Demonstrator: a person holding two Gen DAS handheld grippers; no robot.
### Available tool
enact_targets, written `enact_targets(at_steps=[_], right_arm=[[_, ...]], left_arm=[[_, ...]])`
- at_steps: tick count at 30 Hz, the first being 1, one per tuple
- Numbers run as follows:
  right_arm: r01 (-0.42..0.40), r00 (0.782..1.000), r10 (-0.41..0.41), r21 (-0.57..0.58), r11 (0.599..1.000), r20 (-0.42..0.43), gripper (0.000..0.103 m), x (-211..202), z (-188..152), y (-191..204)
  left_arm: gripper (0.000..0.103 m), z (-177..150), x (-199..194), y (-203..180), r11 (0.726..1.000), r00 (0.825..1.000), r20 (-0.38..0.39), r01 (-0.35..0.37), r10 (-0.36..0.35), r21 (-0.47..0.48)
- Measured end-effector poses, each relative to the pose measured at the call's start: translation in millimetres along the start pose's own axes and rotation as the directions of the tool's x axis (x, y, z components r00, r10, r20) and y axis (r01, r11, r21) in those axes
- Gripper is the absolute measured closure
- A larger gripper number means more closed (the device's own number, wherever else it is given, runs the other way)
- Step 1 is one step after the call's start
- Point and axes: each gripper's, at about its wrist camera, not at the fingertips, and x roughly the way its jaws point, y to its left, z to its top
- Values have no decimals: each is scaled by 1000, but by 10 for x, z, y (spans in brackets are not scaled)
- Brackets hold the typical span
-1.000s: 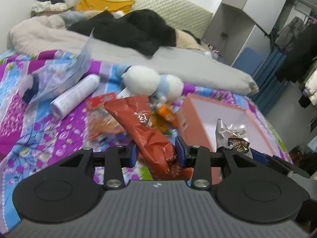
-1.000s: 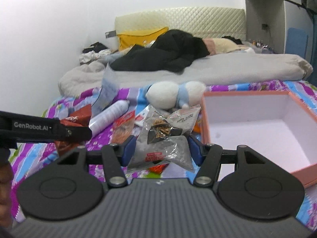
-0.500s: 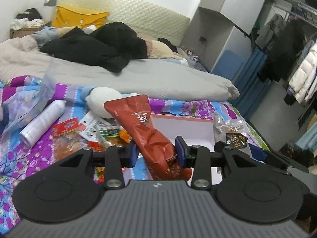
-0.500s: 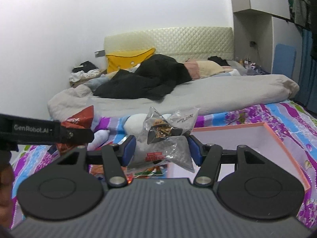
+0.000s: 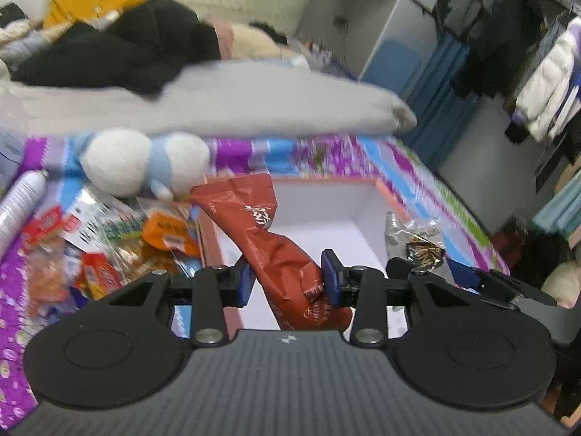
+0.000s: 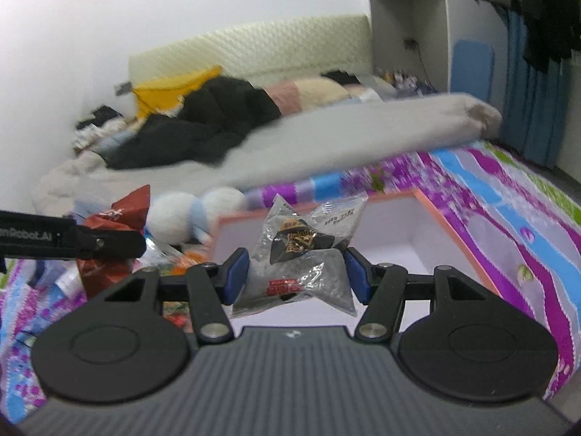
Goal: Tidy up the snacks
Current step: 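Carry both snacks over the pink box and open both tools to drop them, then withdraw both tools from the box back toward the snack pile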
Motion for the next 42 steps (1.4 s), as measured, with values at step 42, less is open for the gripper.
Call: enact_targets(at_steps=[42], right_arm=[[33,997,-31,29,999,-76,21,75,-112,-163]], left_arm=[[31,165,-118,-226,985,999,-10,-32,34,172]])
